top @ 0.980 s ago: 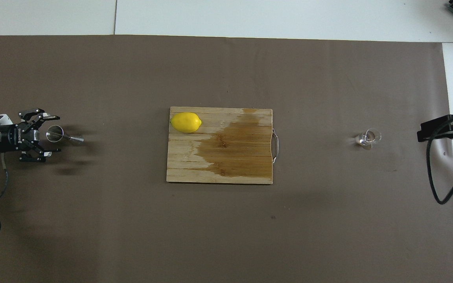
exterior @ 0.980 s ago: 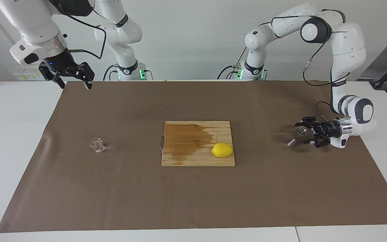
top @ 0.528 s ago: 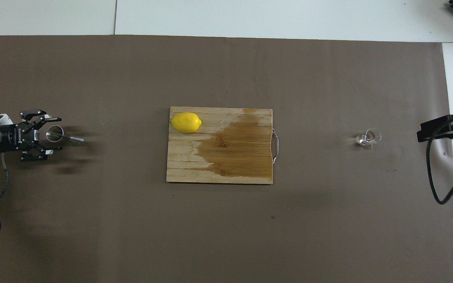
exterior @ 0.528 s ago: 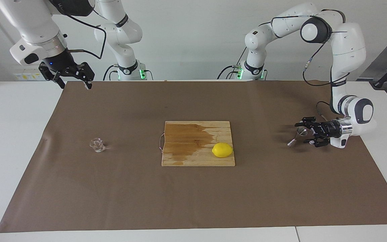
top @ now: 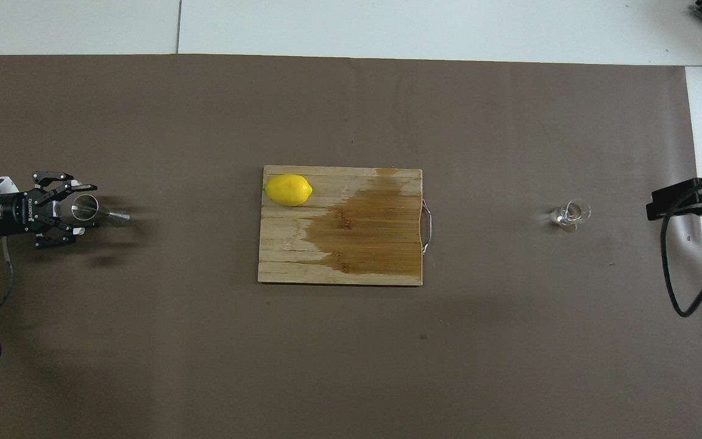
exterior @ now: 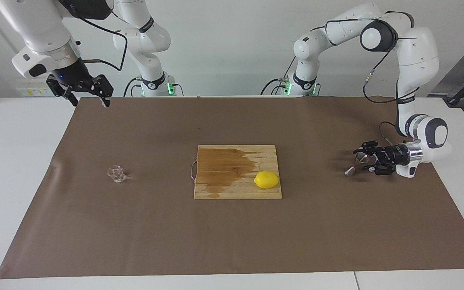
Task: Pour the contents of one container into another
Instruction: 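Close the left gripper on the small metal cup, then lift the metal cup and carry it over the wooden board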
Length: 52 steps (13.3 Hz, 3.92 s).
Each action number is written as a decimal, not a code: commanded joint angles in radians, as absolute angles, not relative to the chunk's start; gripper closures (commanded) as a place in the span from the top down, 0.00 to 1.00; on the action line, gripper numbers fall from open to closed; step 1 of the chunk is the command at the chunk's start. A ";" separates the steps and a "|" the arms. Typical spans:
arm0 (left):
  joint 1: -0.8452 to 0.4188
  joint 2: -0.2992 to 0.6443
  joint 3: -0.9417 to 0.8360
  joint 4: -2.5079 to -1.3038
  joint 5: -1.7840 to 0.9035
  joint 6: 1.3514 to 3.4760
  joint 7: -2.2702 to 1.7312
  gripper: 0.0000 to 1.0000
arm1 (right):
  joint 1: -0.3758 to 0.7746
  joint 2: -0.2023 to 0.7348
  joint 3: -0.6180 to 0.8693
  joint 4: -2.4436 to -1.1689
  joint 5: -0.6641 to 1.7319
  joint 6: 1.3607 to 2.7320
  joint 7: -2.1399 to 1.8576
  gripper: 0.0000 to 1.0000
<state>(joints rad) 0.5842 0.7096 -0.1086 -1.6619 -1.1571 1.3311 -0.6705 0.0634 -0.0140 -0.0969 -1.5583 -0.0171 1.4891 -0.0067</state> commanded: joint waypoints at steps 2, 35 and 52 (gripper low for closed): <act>0.597 0.701 -0.121 -1.677 -1.146 1.351 -0.663 0.64 | 0.055 -0.031 -0.095 -1.577 -0.021 1.483 -0.035 1.00; 0.557 0.595 -0.153 -1.669 -1.186 1.308 -0.742 0.34 | 0.054 -0.029 -0.095 -1.575 -0.021 1.477 -0.037 1.00; -0.400 0.440 0.485 -1.801 -1.591 1.419 -0.980 0.28 | 0.028 -0.028 -0.095 -1.577 -0.021 1.477 -0.100 1.00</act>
<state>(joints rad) -0.3363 0.4735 0.4481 -1.7422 -1.5541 1.3801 -0.9647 0.0344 -0.0140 -0.0974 -1.5612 -0.0172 1.4851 -0.0744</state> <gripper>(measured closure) 0.546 0.000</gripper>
